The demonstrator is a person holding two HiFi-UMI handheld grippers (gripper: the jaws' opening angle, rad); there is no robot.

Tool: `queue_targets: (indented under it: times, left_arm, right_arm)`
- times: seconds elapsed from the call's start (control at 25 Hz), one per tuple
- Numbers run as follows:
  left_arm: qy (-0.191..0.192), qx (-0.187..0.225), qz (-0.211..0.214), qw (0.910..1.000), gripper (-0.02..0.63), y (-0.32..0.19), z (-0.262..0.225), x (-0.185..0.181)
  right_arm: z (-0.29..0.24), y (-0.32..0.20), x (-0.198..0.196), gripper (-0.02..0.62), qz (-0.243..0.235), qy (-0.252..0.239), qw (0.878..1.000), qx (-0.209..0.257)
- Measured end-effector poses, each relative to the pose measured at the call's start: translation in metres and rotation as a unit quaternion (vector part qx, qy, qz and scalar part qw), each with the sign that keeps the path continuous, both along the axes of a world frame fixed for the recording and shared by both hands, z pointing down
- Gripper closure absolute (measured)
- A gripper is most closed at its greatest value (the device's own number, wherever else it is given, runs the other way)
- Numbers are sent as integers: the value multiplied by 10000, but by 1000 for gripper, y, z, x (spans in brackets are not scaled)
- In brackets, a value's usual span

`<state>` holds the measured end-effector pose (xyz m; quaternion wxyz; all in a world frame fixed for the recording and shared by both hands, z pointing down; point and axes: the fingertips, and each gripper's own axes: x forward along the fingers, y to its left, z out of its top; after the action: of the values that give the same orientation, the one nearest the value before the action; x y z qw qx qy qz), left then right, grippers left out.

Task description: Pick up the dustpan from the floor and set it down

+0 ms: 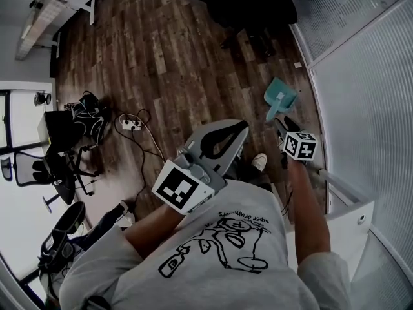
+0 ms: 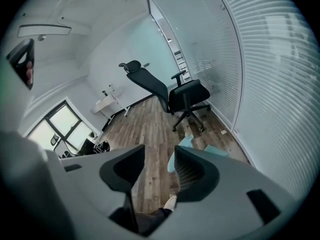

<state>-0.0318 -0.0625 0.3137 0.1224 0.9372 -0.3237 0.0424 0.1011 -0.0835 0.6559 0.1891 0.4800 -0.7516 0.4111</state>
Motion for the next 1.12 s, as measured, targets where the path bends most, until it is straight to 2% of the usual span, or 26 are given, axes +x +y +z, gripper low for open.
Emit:
queue_targets:
  times: [0.24,0.64,1.12]
  left_arm:
    - [-14,-110,-64,9999,604,-2,6,-5]
    - [-3,-261,-206,9994,604,-2,18,-16]
    - [-173,-511,-288,9981,604,-5,45,-21]
  right_arm:
    - [33,-11,-4,422,268,-266,9986,-383]
    - [83,-19,2,396,665,-381,9931,-884]
    - [111,-41,-9,390,765,-642,9903,-971]
